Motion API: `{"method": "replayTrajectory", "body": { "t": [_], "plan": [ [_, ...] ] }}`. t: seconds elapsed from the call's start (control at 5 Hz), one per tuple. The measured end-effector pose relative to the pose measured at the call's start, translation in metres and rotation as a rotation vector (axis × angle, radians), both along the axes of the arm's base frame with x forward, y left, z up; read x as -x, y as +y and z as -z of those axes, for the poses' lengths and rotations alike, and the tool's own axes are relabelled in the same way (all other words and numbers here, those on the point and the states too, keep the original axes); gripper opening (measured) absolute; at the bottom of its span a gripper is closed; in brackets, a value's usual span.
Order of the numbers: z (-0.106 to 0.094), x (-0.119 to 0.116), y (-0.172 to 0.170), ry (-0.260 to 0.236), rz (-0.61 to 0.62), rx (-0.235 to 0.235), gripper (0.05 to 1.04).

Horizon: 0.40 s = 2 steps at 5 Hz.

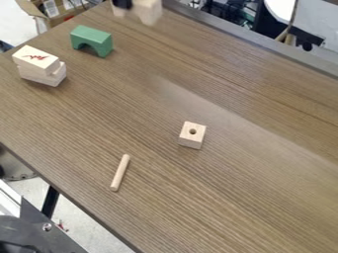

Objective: Put the arch on the top of green arch

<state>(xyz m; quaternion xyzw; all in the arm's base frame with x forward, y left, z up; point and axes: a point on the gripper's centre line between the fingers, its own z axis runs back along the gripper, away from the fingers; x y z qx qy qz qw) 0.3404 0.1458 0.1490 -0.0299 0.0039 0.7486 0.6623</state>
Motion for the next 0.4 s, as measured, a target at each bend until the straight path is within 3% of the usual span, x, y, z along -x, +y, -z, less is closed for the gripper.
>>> {"method": "replayTrajectory", "body": {
  "t": [0.4],
  "plan": [
    [0.004,0.005,0.048,0.016,-0.046,0.012,0.572]
  ]
}}
